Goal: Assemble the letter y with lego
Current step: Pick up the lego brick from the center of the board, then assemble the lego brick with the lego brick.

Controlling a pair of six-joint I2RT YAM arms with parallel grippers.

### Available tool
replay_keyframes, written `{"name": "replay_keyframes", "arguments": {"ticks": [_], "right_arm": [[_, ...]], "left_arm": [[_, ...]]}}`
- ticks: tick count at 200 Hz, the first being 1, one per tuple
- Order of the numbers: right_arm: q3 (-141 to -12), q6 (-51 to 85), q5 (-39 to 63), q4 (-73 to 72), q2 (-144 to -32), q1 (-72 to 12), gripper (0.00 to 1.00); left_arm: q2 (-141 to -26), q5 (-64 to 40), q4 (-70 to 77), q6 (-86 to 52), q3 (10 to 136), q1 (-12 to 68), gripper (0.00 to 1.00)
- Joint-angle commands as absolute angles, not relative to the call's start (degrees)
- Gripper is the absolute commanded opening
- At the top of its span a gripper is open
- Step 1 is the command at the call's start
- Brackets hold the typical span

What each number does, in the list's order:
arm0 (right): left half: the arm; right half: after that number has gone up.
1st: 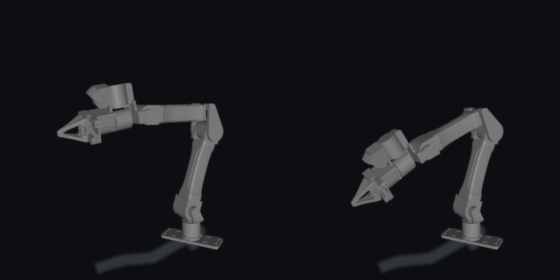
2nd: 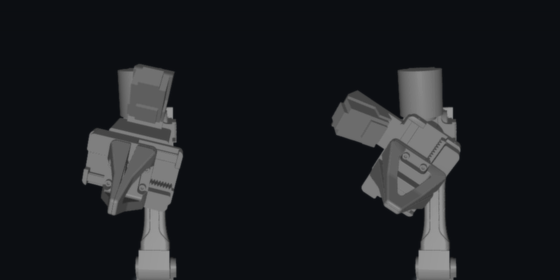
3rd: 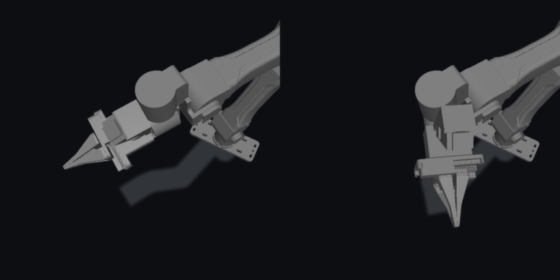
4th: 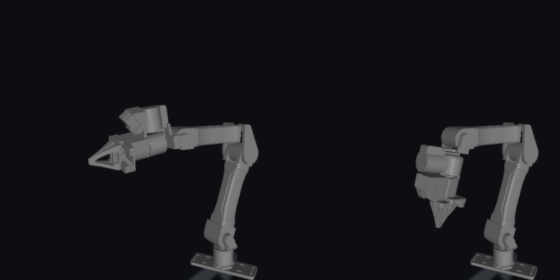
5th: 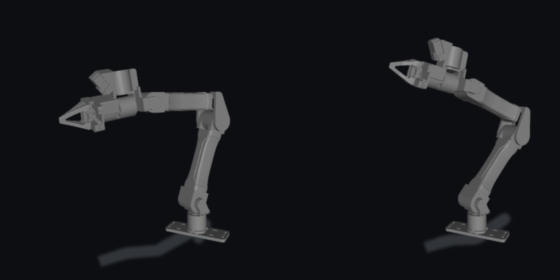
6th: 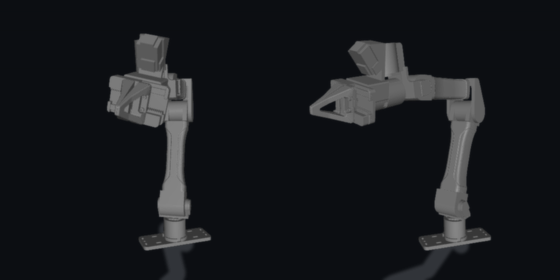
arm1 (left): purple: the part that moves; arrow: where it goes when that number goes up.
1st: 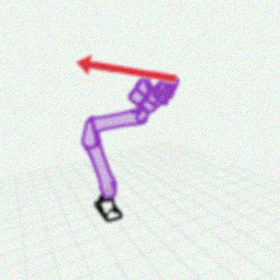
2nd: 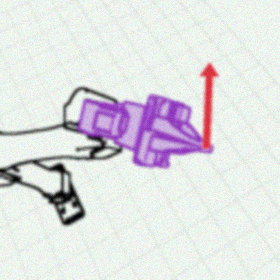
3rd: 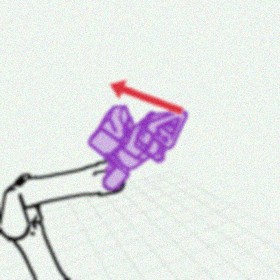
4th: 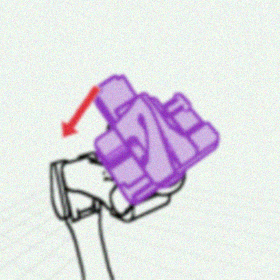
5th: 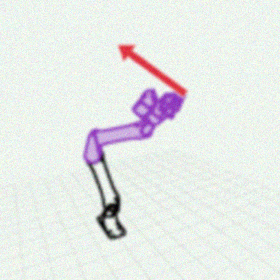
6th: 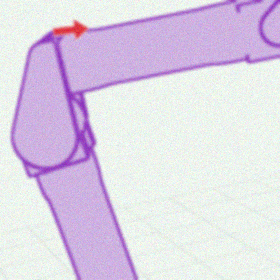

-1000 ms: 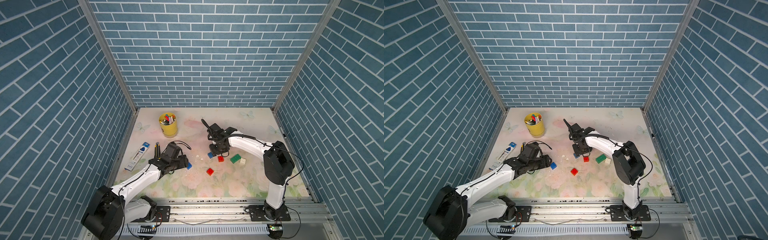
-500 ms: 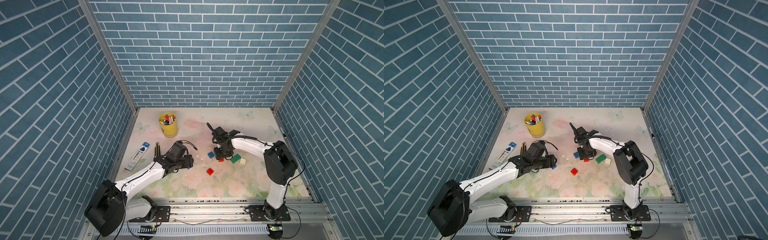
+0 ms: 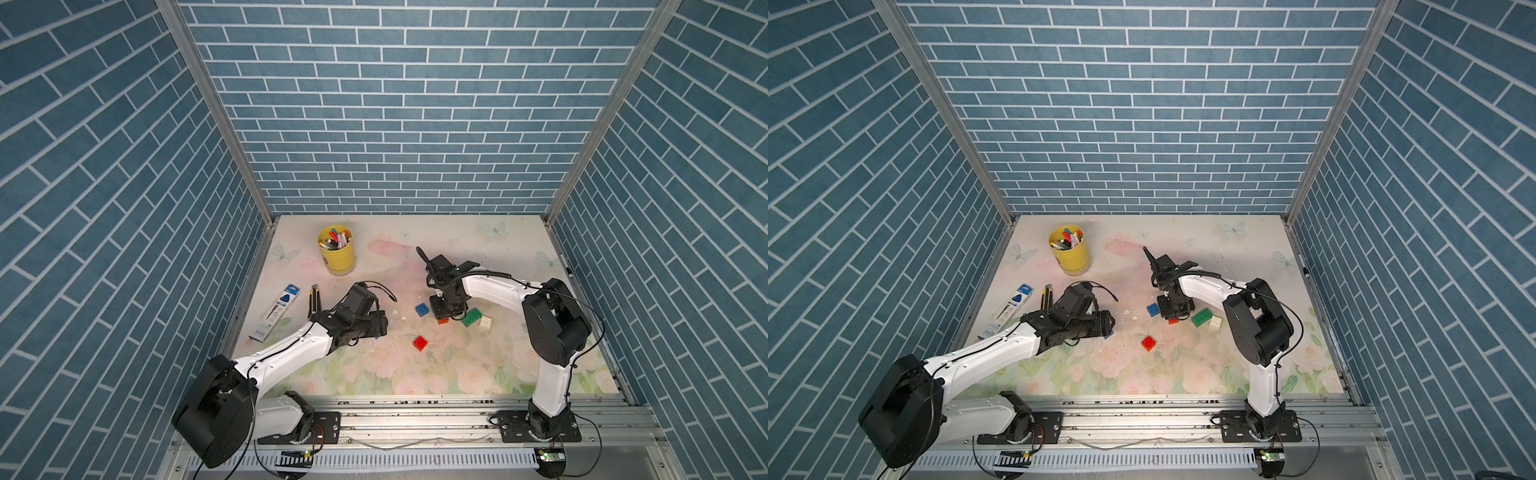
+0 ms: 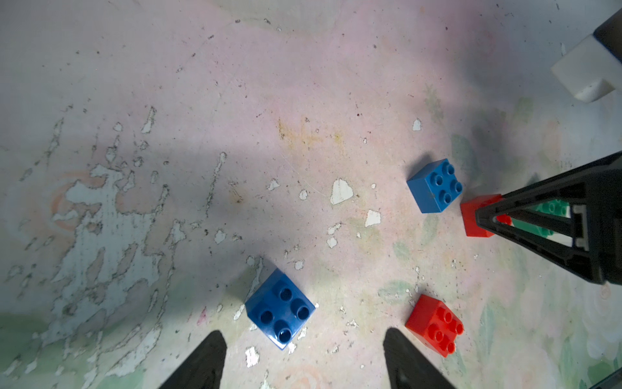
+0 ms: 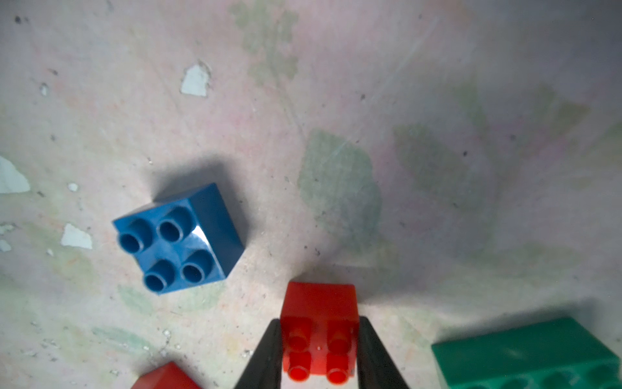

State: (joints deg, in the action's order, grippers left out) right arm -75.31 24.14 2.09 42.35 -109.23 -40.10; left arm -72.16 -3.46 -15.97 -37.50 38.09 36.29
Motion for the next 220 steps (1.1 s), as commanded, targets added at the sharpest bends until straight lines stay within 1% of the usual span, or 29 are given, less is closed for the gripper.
{"name": "replay_keyframes", "arguments": {"ticks": [1,35,71,96,135,220], "right_arm": [[-74.7,23.3,1.8,43.1,-107.4,-40.1,0.31],[-75.4,18.7,3.6,44.2,-105.4,-40.2,0.30],[-78.4,14.9,5.6,46.7,-106.1,-40.4,0.29],[-81.0,13.6,7.7,48.0,-107.2,-40.8,0.29],[-84.5,12.4,8.1,50.0,-109.6,-41.6,0.28],[-89.9,10.2,9.0,52.4,-115.2,-42.3,0.28]], "left_arm": [[-73.2,-2.5,-16.5,-36.7,39.4,36.7,0.77],[-74.3,-3.2,-15.5,-37.8,39.0,36.7,0.77],[-74.6,-3.3,-15.3,-38.3,39.0,36.7,0.77],[-74.5,-4.1,-14.4,-38.8,38.7,36.6,0.77],[-75.0,-9.1,-9.7,-39.1,38.1,36.6,0.77],[-75.1,-9.7,-10.5,-38.3,38.7,36.6,0.78]]}}
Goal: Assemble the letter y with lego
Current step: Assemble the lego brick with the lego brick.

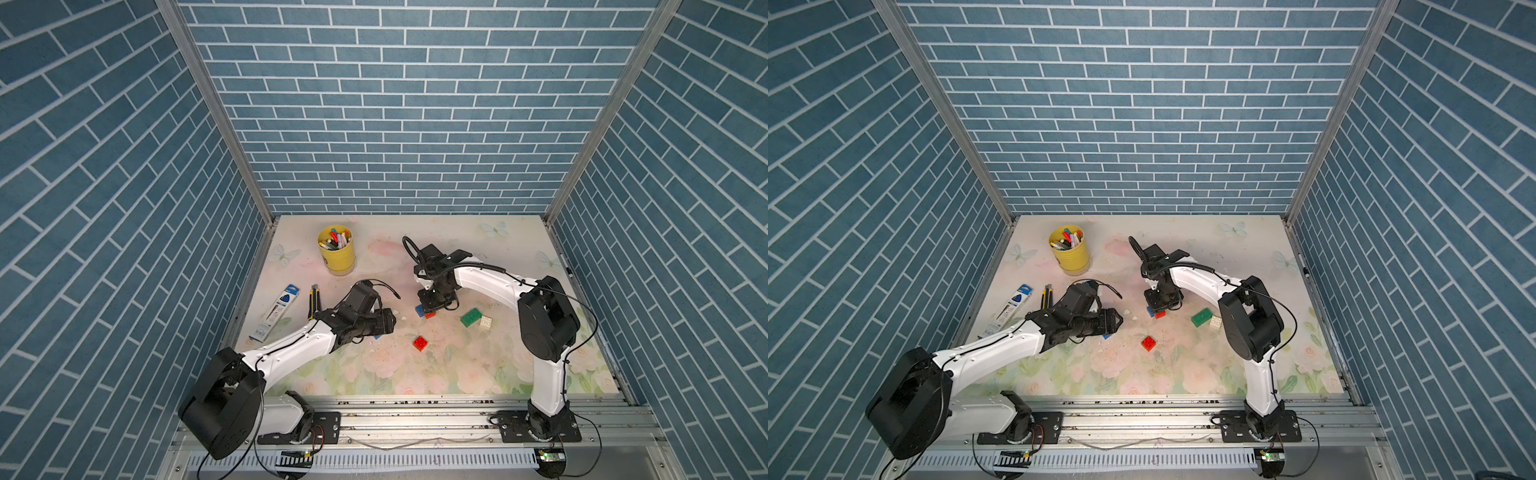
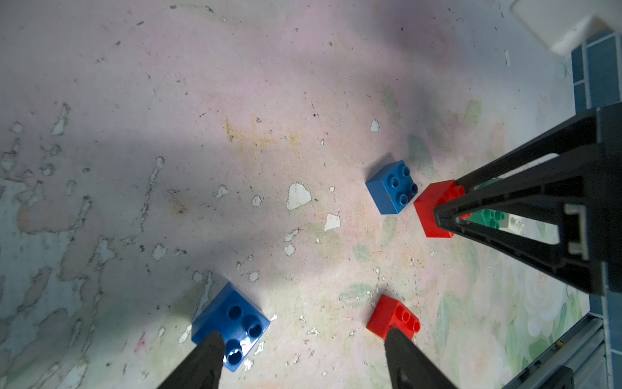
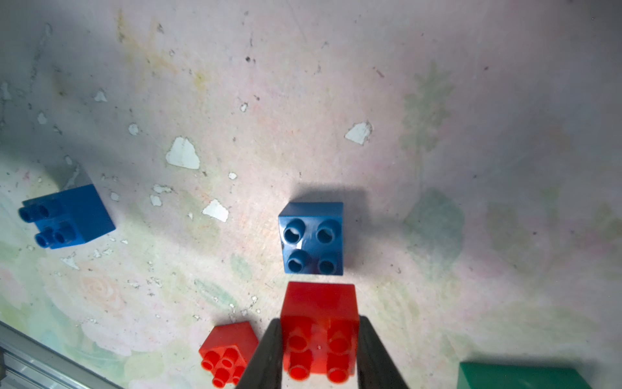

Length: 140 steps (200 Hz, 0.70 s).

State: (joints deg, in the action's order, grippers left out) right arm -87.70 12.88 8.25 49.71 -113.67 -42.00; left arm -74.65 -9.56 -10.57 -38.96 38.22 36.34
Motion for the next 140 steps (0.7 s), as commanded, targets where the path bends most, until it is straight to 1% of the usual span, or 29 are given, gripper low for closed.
{"name": "replay_keyframes", "arguments": {"ticks": [1,140], "right_arm": [[-89.9,10.2,9.1,52.4,-115.2,-42.3,0.28],[-91.7,7.1,9.1,54.3,-119.3,-42.5,0.27]], "left_arm": [[-75.1,-9.7,-10.5,-38.3,38.7,36.6,0.78],[-75.8,-9.4,-9.7,-38.6,37.4,36.6,0.78]]}}
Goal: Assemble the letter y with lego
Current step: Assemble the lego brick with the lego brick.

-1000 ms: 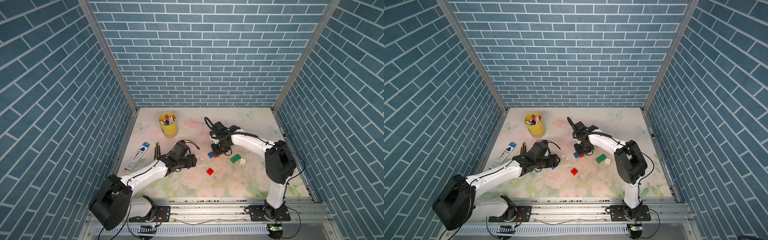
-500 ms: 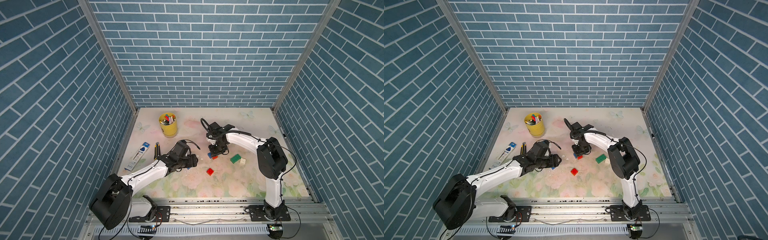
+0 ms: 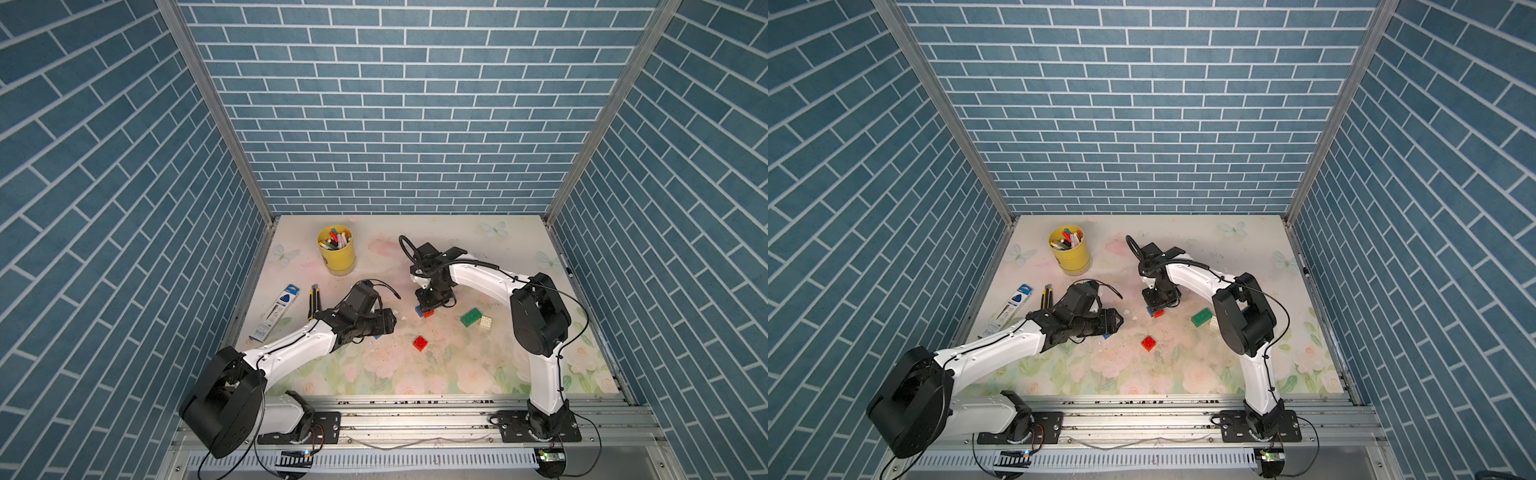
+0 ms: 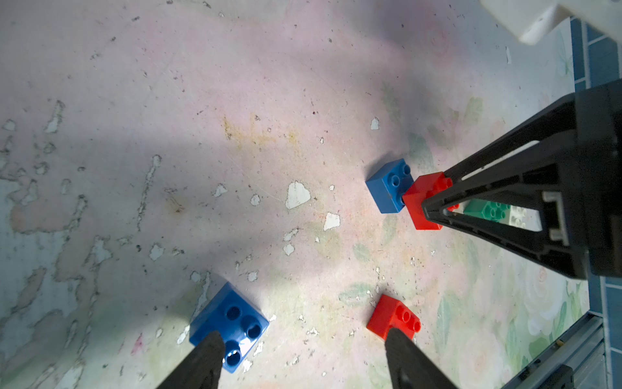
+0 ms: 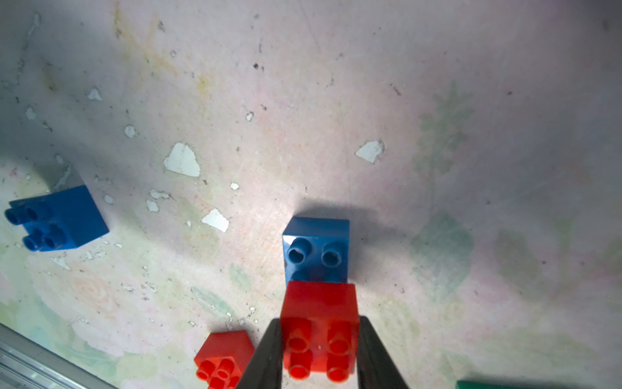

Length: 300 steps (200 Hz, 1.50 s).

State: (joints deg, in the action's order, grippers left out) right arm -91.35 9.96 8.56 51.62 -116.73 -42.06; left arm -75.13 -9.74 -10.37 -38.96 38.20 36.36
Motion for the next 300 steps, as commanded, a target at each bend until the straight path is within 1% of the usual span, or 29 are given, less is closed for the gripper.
{"name": "replay_keyframes", "arguments": {"ticks": [1,60,131,182,255,274,300], "right_arm": [[-91.6,7.1,9.1,54.3,-119.3,-42.5,0.27],[-91.3,5.5,8.2,55.4,-121.0,-42.7,0.27],[-89.5,15.5,4.4,54.2,-122.1,-45.3,0.27],[-87.5,19.5,1.3,53.4,-121.7,-45.6,0.27],[-84.2,21.3,2.7,51.8,-116.9,-45.3,0.27],[-84.4,20.7,2.9,51.3,-118.1,-45.1,0.26],[-86.3,19.4,4.3,51.0,-122.4,-44.4,0.25]], "left_arm": [[-75.8,-9.4,-9.7,-38.6,37.4,36.7,0.78],[-75.8,-9.1,-9.5,-38.7,36.9,36.7,0.78],[-75.8,-8.3,-9.8,-38.7,36.6,36.6,0.78],[-75.6,-8.2,-9.8,-38.7,36.3,36.7,0.78],[-75.0,-7.8,-9.8,-38.6,35.9,36.6,0.78],[-75.3,-7.9,-9.5,-38.6,35.9,36.7,0.78],[-75.7,-8.1,-9.4,-38.4,36.0,36.6,0.78]]}}
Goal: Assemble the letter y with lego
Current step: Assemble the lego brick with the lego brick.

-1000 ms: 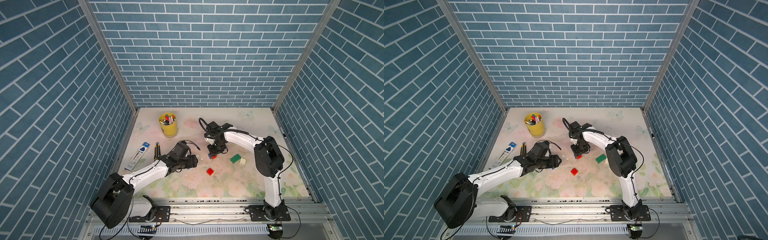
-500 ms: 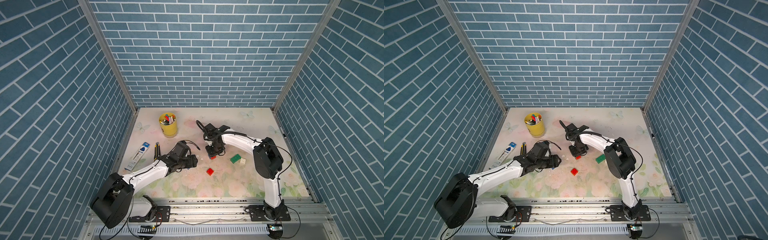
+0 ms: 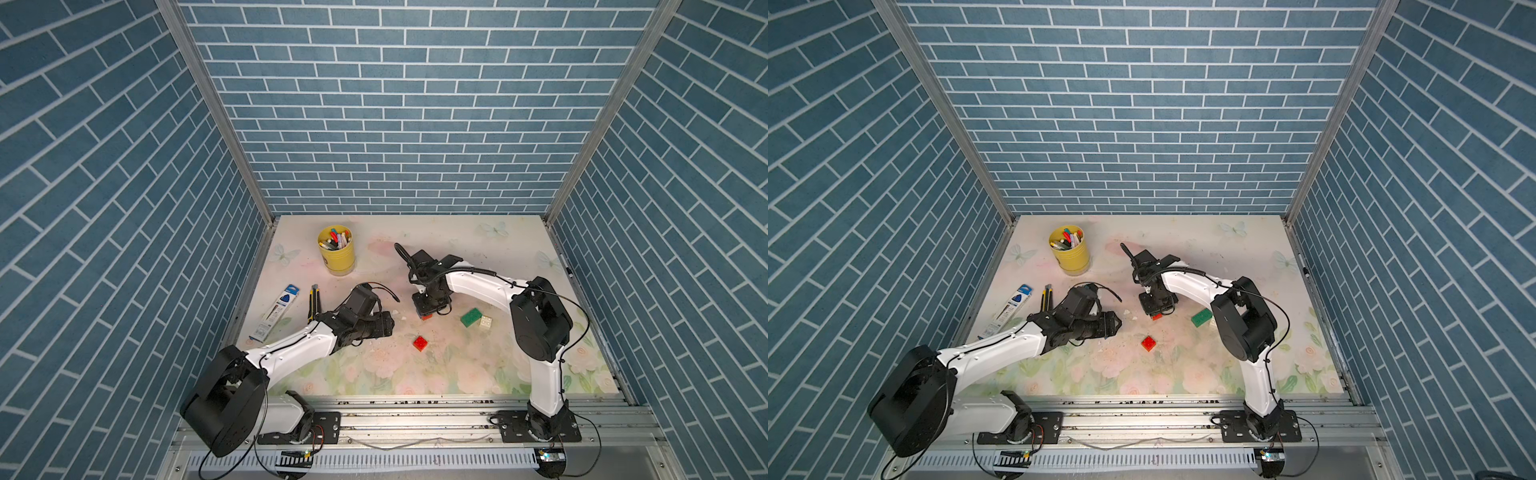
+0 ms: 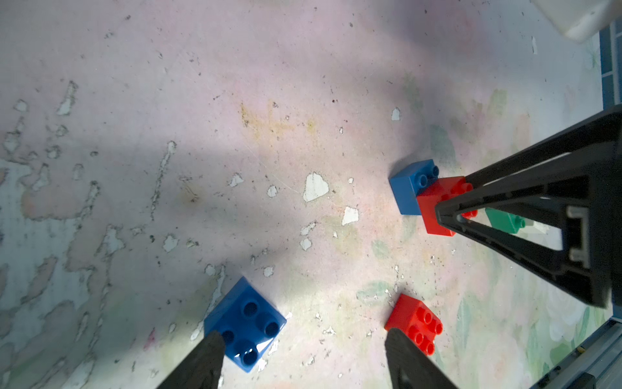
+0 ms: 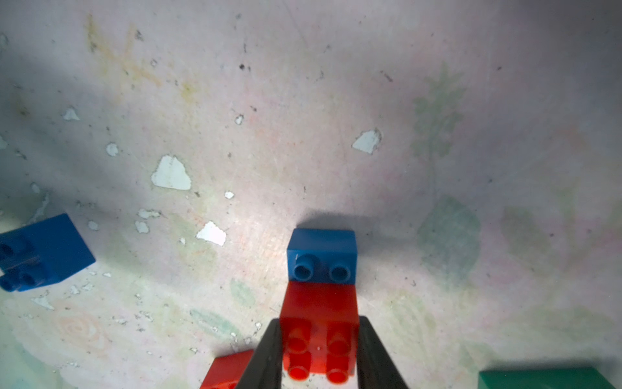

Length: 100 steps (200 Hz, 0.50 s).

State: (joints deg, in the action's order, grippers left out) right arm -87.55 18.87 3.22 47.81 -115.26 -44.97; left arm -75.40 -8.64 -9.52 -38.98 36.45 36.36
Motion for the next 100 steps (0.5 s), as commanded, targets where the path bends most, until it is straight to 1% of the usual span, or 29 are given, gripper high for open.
{"name": "replay_keyframes", "arguments": {"ticks": [1,23,29,45,76,83,100], "right_arm": [[-86.4,19.4,4.4,51.0,-122.6,-44.4,0.25],[-88.2,18.5,4.8,51.1,-125.2,-43.9,0.25],[-88.5,18.3,4.8,51.2,-127.5,-43.9,0.25],[-88.8,18.2,4.8,51.2,-128.5,-43.8,0.25],[-88.9,18.4,4.4,51.1,-126.1,-42.3,0.25],[-89.2,18.6,3.8,51.1,-123.4,-41.6,0.25],[-90.5,18.7,2.2,51.4,-121.3,-39.7,0.25]], "left_arm": [[-75.7,-8.1,-9.5,-38.4,36.1,36.6,0.78],[-75.6,-8.0,-9.7,-38.5,36.1,36.6,0.78],[-75.6,-8.0,-9.8,-38.5,36.1,36.7,0.78],[-75.5,-8.0,-9.9,-38.5,36.1,36.6,0.78],[-75.5,-7.9,-10.2,-38.4,36.4,36.6,0.78],[-75.7,-8.0,-10.3,-38.3,36.7,36.6,0.78],[-76.2,-8.1,-10.6,-38.0,37.4,36.6,0.78]]}}
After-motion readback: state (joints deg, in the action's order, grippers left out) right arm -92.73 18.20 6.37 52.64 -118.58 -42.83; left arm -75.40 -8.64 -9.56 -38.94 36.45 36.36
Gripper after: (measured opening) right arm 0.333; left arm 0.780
